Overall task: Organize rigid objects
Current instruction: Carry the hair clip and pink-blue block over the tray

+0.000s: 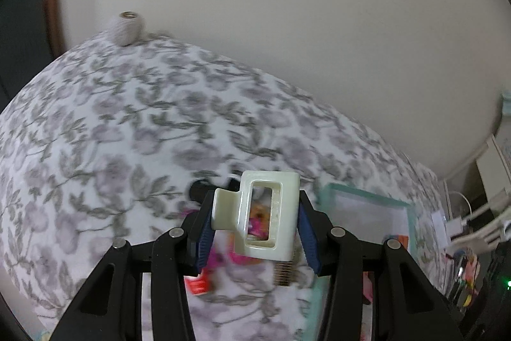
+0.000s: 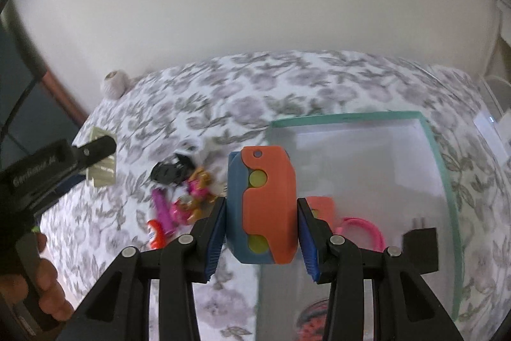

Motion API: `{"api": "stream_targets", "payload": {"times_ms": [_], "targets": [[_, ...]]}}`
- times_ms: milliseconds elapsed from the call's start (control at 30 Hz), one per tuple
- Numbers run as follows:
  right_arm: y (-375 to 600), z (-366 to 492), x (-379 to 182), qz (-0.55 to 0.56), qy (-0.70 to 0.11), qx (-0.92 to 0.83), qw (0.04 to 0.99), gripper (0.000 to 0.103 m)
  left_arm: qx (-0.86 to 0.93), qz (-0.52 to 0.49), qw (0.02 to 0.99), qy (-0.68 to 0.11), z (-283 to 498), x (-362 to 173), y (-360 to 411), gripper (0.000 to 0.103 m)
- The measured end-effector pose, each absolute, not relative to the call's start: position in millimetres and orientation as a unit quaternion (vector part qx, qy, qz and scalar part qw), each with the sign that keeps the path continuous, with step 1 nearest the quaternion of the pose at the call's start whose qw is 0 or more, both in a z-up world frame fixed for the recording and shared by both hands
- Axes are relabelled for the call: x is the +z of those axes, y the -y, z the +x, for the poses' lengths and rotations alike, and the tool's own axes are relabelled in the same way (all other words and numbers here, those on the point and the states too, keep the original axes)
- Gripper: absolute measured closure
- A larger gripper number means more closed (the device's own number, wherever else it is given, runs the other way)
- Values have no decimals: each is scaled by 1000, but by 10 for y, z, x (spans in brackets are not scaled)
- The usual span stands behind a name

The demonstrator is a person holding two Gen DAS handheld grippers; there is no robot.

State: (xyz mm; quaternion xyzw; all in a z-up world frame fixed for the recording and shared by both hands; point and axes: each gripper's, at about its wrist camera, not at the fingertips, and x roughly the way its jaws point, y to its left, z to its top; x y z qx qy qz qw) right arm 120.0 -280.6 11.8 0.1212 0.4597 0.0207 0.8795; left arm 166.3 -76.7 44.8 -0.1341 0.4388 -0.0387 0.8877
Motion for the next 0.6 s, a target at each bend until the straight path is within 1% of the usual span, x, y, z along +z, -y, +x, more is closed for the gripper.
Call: {"api": "stream_targets", "payload": {"times_ms": [133,333,600], "targets": [[3108,1213,87,127,-457,-17,880,59,-58,-103,887,-447,1730,421,1157,54],[3529,1229,-29,140,-460,-65,874,59,-96,-65,876,-469,1895,232,1766,54],[3799,1291,-295,138,-476,-91,864,59,-114,-35,866,-486,2028,-15,2181,54]]}}
